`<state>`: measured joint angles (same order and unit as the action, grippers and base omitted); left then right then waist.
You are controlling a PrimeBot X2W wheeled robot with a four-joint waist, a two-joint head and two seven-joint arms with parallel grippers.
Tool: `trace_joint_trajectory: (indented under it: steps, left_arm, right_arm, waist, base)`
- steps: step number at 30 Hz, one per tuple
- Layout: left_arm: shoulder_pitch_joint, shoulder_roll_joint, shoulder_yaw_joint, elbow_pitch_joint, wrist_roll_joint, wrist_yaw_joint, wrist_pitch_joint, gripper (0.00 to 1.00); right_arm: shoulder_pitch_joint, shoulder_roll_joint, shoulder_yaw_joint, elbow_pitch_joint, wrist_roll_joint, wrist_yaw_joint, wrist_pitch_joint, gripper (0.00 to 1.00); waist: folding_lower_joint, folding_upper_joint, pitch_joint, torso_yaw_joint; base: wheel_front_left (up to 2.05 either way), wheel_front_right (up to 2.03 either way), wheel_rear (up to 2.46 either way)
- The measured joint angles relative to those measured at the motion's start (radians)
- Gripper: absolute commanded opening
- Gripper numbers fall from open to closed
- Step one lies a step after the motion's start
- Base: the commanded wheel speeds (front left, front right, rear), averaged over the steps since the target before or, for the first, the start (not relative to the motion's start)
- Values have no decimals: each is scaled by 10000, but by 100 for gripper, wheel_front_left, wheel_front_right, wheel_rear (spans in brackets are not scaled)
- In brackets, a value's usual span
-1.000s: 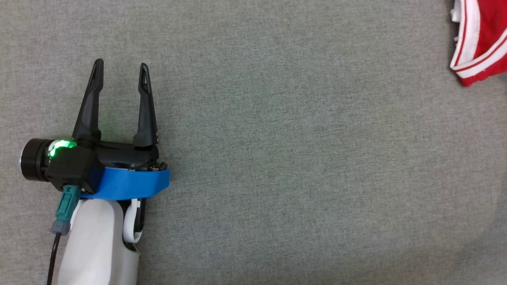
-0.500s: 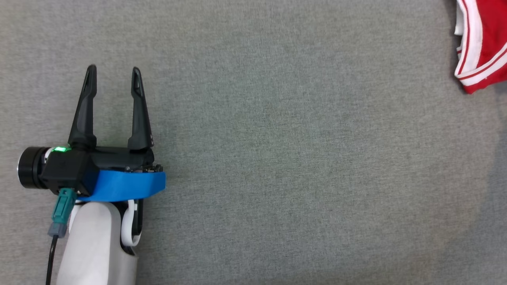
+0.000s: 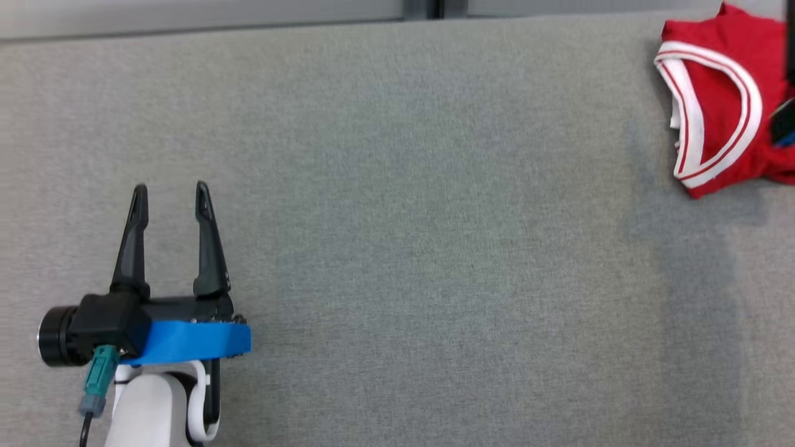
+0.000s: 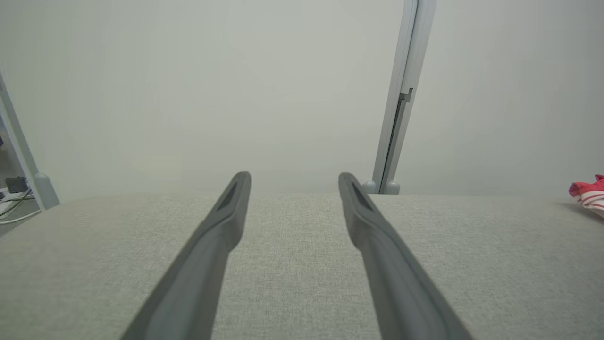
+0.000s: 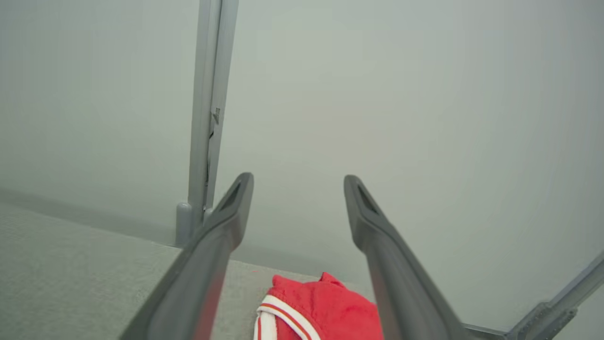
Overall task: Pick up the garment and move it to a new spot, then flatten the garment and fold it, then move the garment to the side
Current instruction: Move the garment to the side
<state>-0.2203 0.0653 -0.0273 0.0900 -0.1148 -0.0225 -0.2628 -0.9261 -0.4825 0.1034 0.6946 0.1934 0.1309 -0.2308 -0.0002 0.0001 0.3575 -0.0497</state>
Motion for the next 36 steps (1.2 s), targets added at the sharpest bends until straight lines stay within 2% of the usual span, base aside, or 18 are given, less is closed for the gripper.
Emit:
trace_joint_trajectory:
  steps: [8,15,25,36]
  left_arm:
    - [758,-35,211,140,-127,40,-2,100]
    - [1079,-69,180,341,-192,27,-2,100]
    - [1625,-96,123,640,-265,44,-2,100]
    - [1995,-113,84,961,-337,27,-2,100]
  right_arm:
    - [1512,1160,412,-1103,380,0,-205,100]
    - [3284,2065,341,-2157,368,0,-263,100]
    - [6041,3080,-412,-3570,186,-2,65,100]
    - [8315,3983,-1264,-6008,-539,-2,1018,100]
  waist:
    - [0,0,-1017,232]
    - [0,0,-1650,427]
    - [1,0,-2426,507]
    - [1,0,-2966,365]
  base:
    - [0,0,0]
    - [0,0,0]
    - [0,0,0]
    - [0,0,0]
